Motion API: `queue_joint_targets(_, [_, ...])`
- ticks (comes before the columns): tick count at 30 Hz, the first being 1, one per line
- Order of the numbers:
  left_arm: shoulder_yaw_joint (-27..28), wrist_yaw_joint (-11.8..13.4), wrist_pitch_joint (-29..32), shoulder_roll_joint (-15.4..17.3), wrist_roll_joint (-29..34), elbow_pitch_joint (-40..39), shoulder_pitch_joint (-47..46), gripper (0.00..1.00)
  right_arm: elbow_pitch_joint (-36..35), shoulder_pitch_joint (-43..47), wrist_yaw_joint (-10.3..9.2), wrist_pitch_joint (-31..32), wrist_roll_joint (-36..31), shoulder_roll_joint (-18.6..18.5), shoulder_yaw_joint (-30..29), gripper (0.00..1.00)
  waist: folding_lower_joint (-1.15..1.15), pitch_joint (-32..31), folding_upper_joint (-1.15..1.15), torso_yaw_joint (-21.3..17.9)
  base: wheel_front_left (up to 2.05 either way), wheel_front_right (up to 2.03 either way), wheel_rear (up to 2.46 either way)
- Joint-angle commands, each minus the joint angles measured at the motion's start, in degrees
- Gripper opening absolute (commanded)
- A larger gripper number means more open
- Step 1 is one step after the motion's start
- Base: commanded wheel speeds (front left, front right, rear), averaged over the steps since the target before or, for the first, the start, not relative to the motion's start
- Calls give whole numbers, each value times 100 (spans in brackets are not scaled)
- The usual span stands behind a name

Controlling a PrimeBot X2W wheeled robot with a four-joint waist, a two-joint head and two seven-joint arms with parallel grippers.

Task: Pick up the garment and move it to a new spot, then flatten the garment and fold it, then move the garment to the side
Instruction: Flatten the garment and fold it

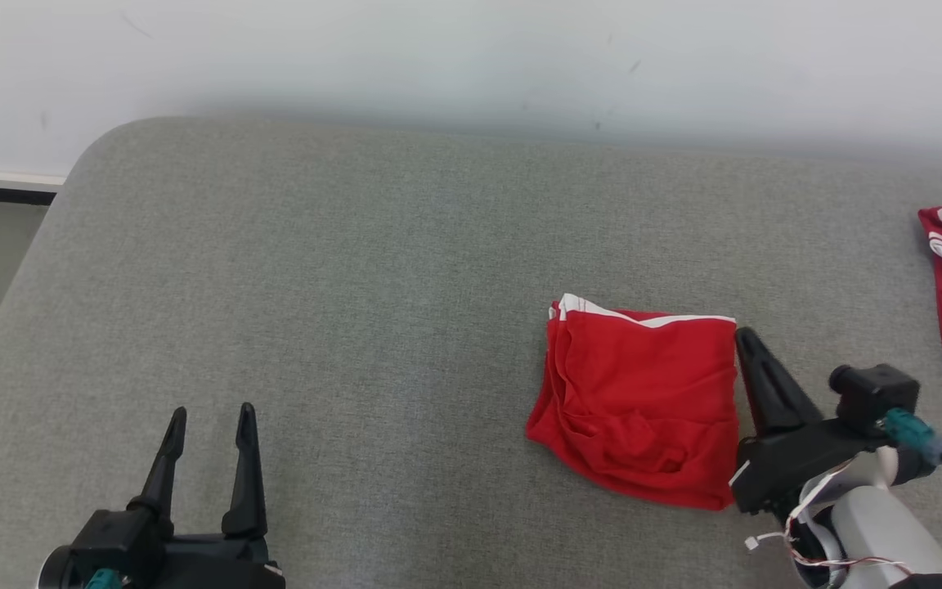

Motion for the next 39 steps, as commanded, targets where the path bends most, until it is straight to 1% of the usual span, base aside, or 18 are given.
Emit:
queue_joint_targets(1, [-22,7,-15,7,57,9,-63,100,144,-94,1,-57,-84,46,104,0,0,27,-1,56,0,0,0])
queue_joint_targets(5, [-98,7,-15,7,50,43,-99,100,625,-191,1,-165,-340,147,422,0,0,49,-1,163,0,0,0])
queue_joint_targets(10, [-126,7,-15,7,34,76,-128,100,1164,-312,1,-267,-377,376,644,0,0,50,-1,268,0,0,0])
queue_joint_targets(13, [-133,7,-15,4,19,81,-123,100,1358,-332,1,-313,-324,550,834,0,0,55,-1,311,0,0,0])
queue_joint_targets(18, [-142,7,-15,0,7,96,-152,100,1456,-308,1,-359,-220,805,1231,0,0,72,-1,373,0,0,0])
queue_joint_targets(21, [-147,7,-15,-2,-14,109,-176,100,1385,-268,1,-363,-155,969,1373,0,0,74,-1,395,0,0,0])
queue_joint_targets(24, [-149,7,-15,-5,-25,113,-192,100,1207,-194,1,-361,-85,1057,1454,0,0,84,-1,403,0,0,0])
queue_joint_targets(29, [-176,7,-15,-11,-19,120,-183,100,937,-88,1,-363,-52,1155,1420,0,0,60,-1,366,0,0,0])
queue_joint_targets(33, [-186,7,-15,-12,12,102,-148,100,693,-69,1,-363,-136,1172,1201,0,0,24,-1,259,0,0,0])
queue_joint_targets(39, [-153,7,-15,-4,65,81,-131,100,209,14,1,-364,-326,1033,777,0,0,-36,-1,56,0,0,0])
